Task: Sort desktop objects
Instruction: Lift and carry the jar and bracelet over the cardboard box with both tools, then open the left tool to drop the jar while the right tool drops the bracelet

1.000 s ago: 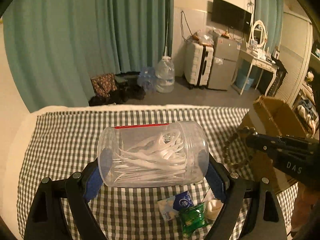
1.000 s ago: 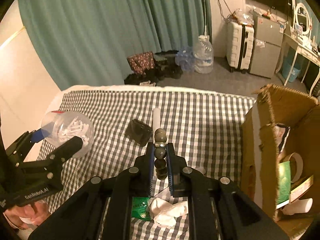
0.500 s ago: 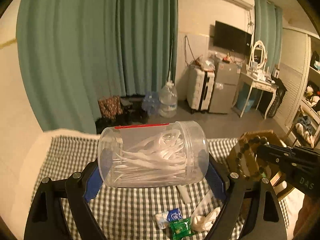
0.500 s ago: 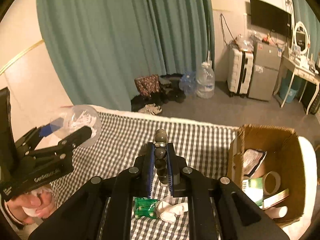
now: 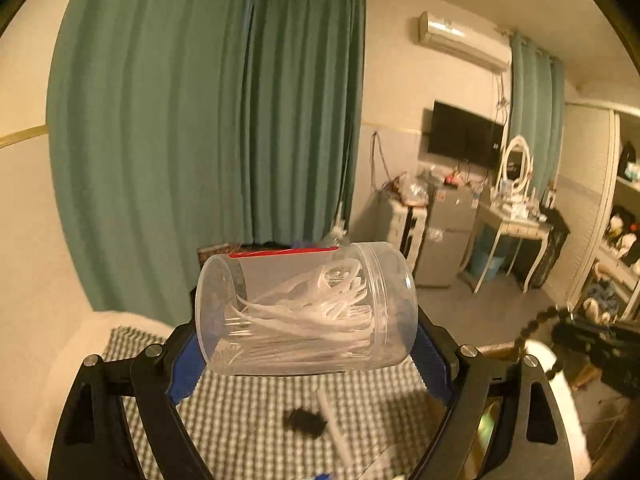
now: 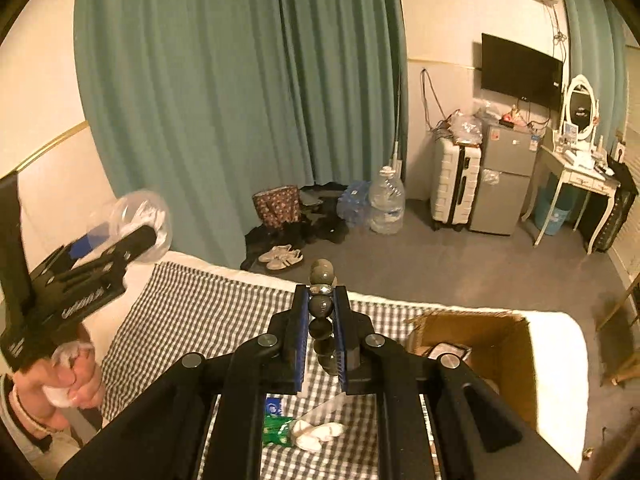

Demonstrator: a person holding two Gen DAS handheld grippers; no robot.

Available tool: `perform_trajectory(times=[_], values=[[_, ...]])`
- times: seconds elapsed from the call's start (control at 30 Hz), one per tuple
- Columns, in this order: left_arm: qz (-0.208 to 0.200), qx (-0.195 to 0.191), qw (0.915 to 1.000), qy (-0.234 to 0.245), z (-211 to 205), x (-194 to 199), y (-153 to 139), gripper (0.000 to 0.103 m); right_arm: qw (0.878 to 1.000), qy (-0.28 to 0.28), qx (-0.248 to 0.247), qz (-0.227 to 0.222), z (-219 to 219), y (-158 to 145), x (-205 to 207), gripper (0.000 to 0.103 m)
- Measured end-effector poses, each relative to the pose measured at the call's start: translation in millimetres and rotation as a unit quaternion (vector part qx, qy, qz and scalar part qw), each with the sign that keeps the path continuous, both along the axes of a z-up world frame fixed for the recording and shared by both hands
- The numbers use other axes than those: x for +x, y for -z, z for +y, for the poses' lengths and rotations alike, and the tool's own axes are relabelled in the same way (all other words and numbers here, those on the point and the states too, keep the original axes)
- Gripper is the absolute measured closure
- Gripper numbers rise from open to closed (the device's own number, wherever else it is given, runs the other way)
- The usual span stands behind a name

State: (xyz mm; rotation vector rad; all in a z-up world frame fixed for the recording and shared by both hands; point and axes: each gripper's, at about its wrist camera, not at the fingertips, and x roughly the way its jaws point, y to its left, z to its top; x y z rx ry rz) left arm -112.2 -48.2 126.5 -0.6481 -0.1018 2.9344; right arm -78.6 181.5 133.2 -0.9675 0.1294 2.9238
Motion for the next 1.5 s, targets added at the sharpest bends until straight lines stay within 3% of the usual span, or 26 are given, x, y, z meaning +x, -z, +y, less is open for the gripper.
perform_trajectory(times=[0.2,0.37,0.5,0.63,0.9,1.13,1.3,1.5], values=[[0.000,0.015,0.9993,0.033,33,-15,4,0.014,0.999,0.019,0.025,-0.011,22,-11,1,0.092],[-0.018,0.014,0.9976,0.065,72,-25,22,0.014,0.997,0.041,0.050,-0.051,52,20,5,0.092],[-0.002,-0.006,0.9926,0.121,111,-19,32,0.014,0.993,0.063,0.073,-0.062,77,41,14,0.092],[-0.015,-0.023,0.9889,0.146,146,-18,44,0.014,0.991,0.090,0.055,-0.081,100,67,16,0.092],[-0.037,-0.053,0.9808,0.184,202,-16,71,0.014,0.986,0.121,0.068,-0.087,125,85,26,0.092],[-0.063,-0.067,0.9752,0.202,234,-5,93,0.014,0.985,0.121,0.062,-0.107,137,111,34,0.092],[-0.070,-0.109,0.9622,0.240,261,5,111,0.014,0.981,0.128,0.066,-0.131,143,136,38,0.092],[-0.109,-0.097,0.9622,0.230,269,-2,130,0.014,0.977,0.144,0.053,-0.151,146,149,44,0.092]])
